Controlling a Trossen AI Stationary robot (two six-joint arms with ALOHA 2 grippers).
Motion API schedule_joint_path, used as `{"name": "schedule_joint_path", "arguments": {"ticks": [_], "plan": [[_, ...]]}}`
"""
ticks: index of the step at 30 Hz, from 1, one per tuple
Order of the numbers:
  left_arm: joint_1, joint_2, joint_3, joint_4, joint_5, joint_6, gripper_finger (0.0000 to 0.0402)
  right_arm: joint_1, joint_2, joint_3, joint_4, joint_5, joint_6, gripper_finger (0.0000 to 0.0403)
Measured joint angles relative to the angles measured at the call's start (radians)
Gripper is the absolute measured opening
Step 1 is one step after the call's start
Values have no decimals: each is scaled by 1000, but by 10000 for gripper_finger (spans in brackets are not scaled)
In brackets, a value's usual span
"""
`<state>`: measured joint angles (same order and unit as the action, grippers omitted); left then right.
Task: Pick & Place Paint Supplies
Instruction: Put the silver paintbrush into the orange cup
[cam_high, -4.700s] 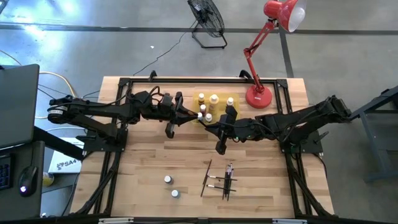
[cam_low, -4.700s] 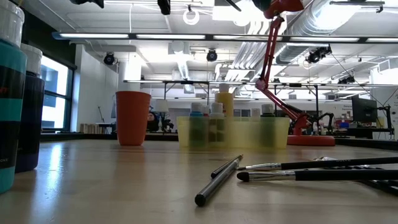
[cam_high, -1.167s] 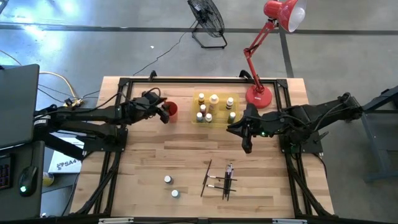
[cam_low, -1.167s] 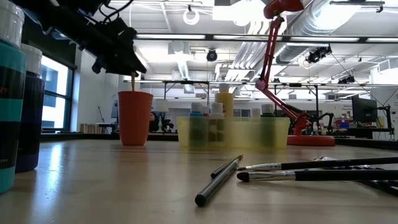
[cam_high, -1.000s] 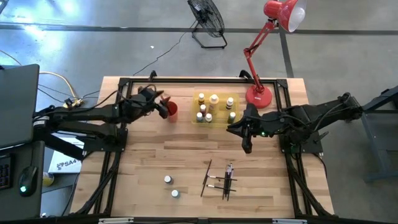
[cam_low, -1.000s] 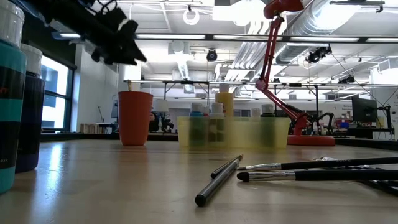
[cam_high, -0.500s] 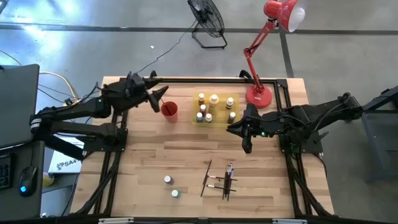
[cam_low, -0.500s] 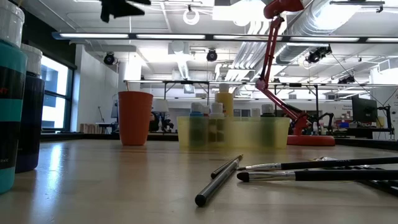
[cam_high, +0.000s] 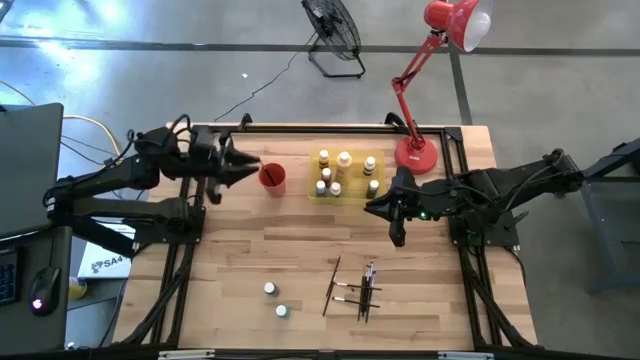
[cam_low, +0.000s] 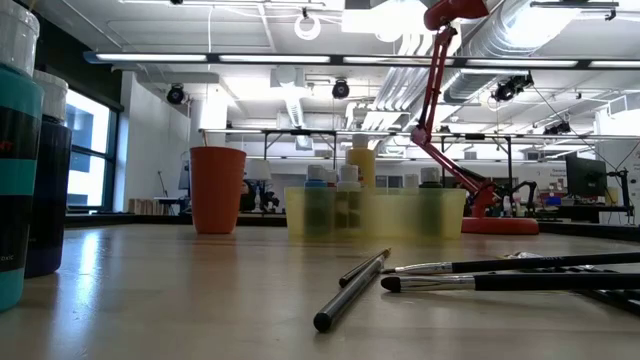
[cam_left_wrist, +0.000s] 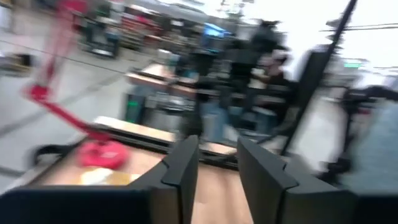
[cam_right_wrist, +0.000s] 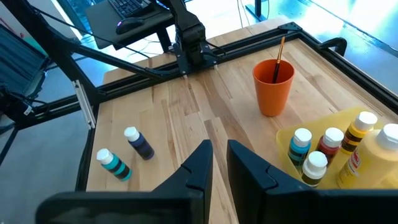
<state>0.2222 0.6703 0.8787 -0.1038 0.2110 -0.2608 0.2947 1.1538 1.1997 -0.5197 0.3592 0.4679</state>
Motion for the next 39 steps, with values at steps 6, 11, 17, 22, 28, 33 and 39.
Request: {"name": "schedule_joint_path", "arguments": {"ticks": [6, 11, 17, 22, 28, 33, 39], "plan": [[-1, -6, 0, 33, 198, -41, 83, 0, 0, 0, 0, 0, 0, 39], [-36, -6, 0, 135, 223, -24, 66, 0, 0, 0, 3, 0, 4, 39], [-136, -6, 0, 169, 132, 69, 36, 0, 0, 0, 8, 0, 6, 39], [-219, -7, 0, 147, 44, 82, 6, 0, 0, 0, 8, 0, 10, 39], [-312, -1, 0, 146, -32, 119, 3, 0, 0, 0, 10, 0, 10, 39], [-386, -1, 0, 147, -120, 146, 1, 13, 0, 0, 47, 4, 10, 39], [-466, 9, 0, 146, -205, 157, 1, 57, 0, 0, 78, 8, 10, 34]]}}
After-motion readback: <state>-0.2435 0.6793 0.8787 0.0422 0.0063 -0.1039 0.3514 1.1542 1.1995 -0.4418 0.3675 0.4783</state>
